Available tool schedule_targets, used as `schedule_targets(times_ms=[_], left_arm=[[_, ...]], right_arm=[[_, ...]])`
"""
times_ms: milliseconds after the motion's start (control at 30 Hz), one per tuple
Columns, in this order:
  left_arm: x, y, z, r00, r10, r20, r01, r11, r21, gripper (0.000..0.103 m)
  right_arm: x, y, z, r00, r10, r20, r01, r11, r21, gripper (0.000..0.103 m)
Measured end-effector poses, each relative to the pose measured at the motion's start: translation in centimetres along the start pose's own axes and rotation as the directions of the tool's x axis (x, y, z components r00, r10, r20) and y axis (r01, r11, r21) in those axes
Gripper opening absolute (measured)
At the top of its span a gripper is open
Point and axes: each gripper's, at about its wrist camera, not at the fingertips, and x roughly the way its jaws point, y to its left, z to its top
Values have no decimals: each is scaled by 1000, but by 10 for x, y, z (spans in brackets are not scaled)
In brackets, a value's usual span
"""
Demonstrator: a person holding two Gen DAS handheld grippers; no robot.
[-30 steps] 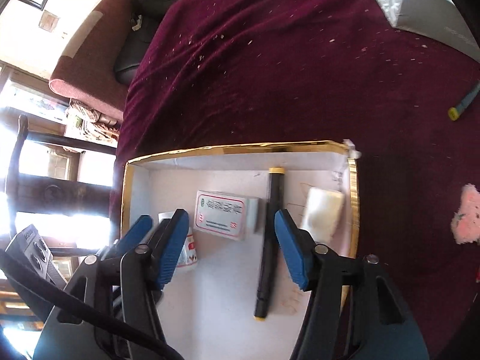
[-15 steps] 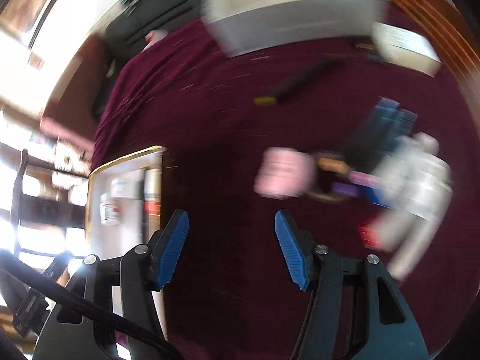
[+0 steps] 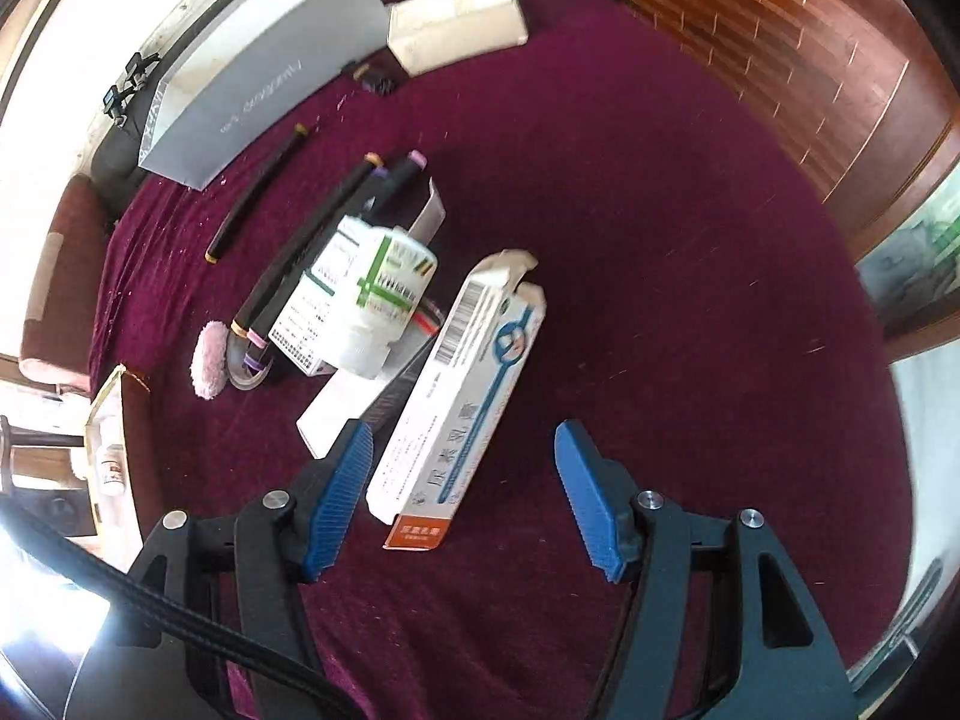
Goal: Organize objects
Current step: 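Grasp the silver medicine box with the left tool while the right tool grasps the ointment box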
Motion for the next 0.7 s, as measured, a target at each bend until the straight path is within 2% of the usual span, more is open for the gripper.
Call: schedule_targets(times_ms=[100,200,233,267,400,533,667,700], left_arm=[[1,-11,-5,1000,11,13,-11,999,39,51],[5,-17,-9,1000,7,19,-9,997,81,51],[6,-20,-9,1000,11,26,-13,995,103,51],[8,-23,-9,999,16,34,-20,991,129,51],[22,-44,-4,996,49,79,-69,960,272,51],[55,-73,11,994,51,93,-85,907,412,51],[97,-101,23,991,80,110,-128,822,555,51],[111,-108,24,990,92,107,-137,790,597,51]], right_arm=[[13,-1,0,1000,-5,-17,5,999,32,63],[29,2,3,998,-56,-29,56,998,16,61],[33,2,2,997,-70,-41,71,997,17,57],[35,0,1,996,-66,-53,67,998,20,46],[27,-6,-7,992,-115,-52,113,993,-34,40],[20,-29,-14,993,-97,-66,97,995,-6,40],[17,-50,-19,997,-29,-73,30,999,25,40],[15,-53,-21,997,-15,-72,17,1000,26,39]])
